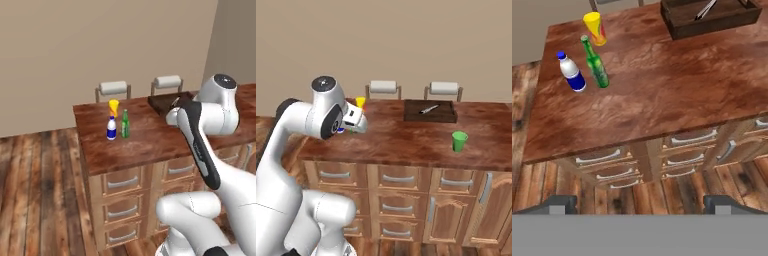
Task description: Place the drinks on the dining counter in a tight cluster.
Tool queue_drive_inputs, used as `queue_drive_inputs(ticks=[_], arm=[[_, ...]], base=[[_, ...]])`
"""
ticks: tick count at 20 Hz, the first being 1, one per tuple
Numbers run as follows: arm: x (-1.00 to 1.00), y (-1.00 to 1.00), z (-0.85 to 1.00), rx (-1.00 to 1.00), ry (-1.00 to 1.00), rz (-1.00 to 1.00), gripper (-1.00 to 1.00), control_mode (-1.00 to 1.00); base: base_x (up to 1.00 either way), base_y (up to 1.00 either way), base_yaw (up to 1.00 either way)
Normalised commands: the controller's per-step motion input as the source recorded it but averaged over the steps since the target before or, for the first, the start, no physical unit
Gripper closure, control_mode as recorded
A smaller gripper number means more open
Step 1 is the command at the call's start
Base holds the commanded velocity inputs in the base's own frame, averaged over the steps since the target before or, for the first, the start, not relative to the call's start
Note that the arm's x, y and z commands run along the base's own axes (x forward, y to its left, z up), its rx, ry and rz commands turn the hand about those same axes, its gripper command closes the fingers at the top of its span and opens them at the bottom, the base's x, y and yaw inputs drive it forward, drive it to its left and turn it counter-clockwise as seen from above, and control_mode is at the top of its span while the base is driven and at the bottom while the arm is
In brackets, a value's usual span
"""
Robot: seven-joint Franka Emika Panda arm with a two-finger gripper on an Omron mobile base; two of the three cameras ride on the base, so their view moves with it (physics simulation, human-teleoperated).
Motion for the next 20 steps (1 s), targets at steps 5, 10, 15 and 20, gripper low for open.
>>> queue_drive_inputs(ticks=[5, 10, 15, 20], arm=[[0.00, 0.00, 0.00, 0.00, 0.00, 0.00, -1.00, 1.00], [0.00, 0.00, 0.00, 0.00, 0.00, 0.00, -1.00, 1.00], [0.00, 0.00, 0.00, 0.00, 0.00, 0.00, -1.00, 1.00], [0.00, 0.00, 0.00, 0.00, 0.00, 0.00, -1.00, 1.00]], base=[[-0.75, 0.99, 0.48], [-0.12, 0.94, 0.85], [-0.07, 0.77, 0.93], [-0.03, 0.74, 0.92]])
